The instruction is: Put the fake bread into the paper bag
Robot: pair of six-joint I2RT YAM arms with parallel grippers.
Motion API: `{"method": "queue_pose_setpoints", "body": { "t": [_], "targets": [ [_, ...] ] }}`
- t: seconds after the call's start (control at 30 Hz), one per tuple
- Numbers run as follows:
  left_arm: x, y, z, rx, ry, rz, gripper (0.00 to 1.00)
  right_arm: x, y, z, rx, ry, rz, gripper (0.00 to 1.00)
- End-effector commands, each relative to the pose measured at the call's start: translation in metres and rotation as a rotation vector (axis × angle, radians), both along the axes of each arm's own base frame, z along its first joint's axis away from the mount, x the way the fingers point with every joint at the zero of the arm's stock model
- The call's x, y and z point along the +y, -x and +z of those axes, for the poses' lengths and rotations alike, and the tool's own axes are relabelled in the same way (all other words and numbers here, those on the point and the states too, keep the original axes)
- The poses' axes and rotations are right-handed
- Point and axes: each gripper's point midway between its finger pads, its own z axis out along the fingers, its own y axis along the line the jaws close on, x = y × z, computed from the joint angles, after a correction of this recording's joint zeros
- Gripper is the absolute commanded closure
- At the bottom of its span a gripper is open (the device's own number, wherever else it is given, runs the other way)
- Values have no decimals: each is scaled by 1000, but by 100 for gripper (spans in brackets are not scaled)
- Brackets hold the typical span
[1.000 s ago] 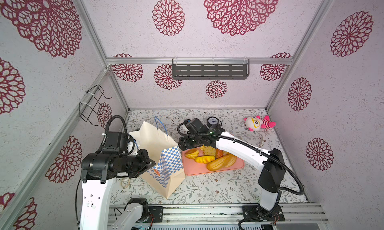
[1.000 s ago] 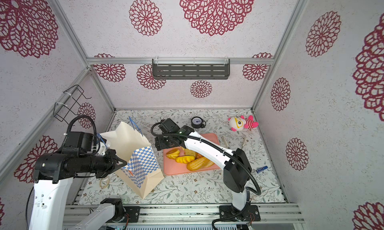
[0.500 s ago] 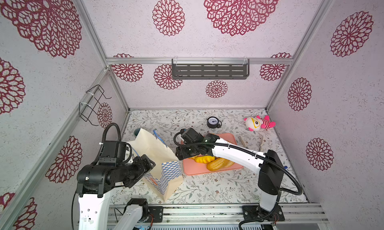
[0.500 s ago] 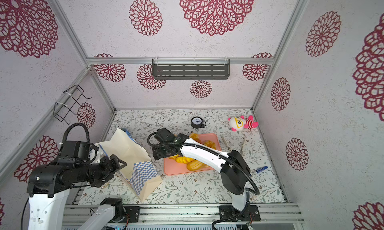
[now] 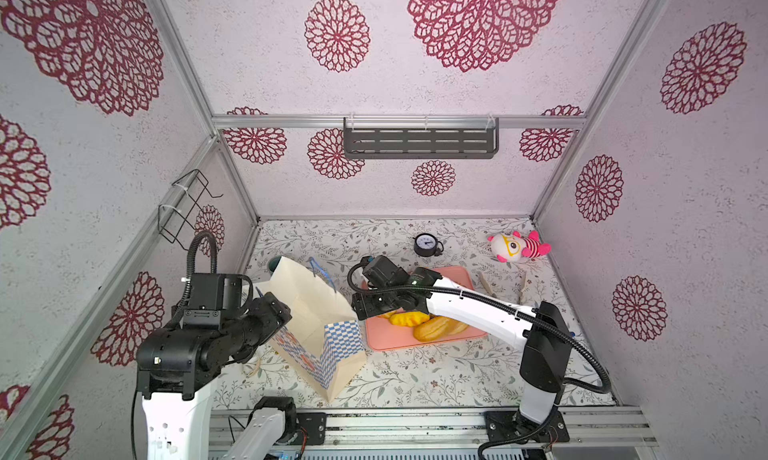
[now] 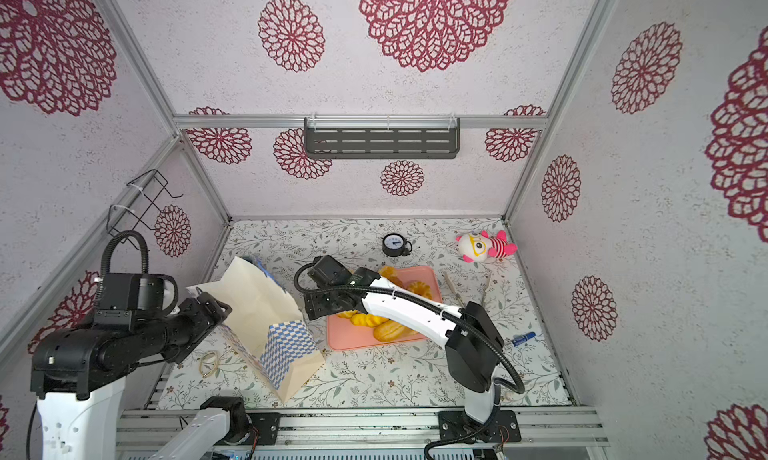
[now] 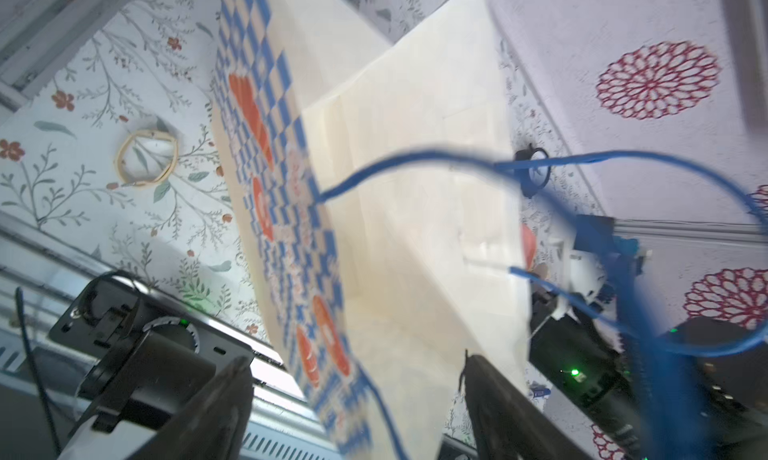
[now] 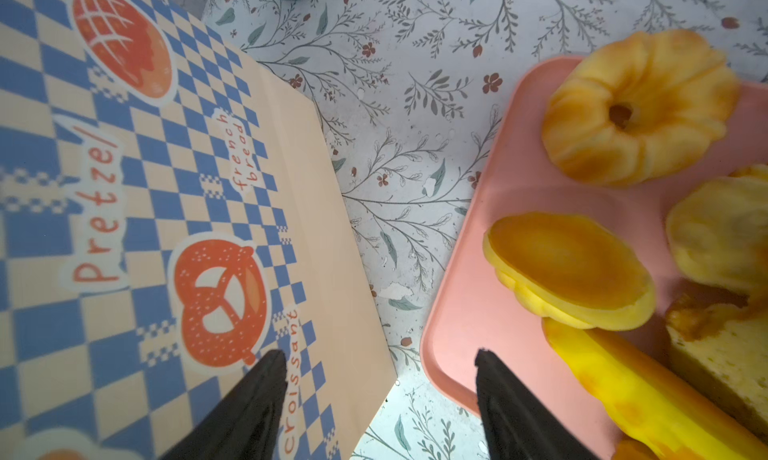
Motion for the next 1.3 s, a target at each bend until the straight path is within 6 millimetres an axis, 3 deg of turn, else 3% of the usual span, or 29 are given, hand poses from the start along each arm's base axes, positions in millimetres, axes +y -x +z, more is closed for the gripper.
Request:
{"method": "queue_pose_setpoints", "body": {
  "t": [0.0, 0.13, 0.3, 0.43, 0.73, 0.97, 1.1, 1.27],
  "targets": [
    [-3, -17, 20, -77, 1, -24, 16, -6, 1, 27, -55, -29, -4, 26],
    [9, -12, 26, -35, -62, 7, 12, -1, -2, 32, -66, -28, 7, 25],
    [40, 0, 60, -57, -205, 110, 4, 3, -4, 32, -69, -17, 23, 26],
    [54, 1, 68, -80, -226, 211, 3, 4, -5, 33, -77, -6, 35, 26],
    [77, -27, 27, 31, -148, 298, 1, -7, -7, 36, -112, 38, 33, 26],
    [83, -54, -23, 100, -8, 302, 11, -29, -12, 49, -151, 74, 1, 25],
    [82, -62, -39, 126, 27, 288, 15, -41, -10, 58, -176, 81, -5, 25],
    [79, -58, -45, 179, 24, 250, 32, -56, -6, 59, -193, 98, -11, 25]
  ]
}}
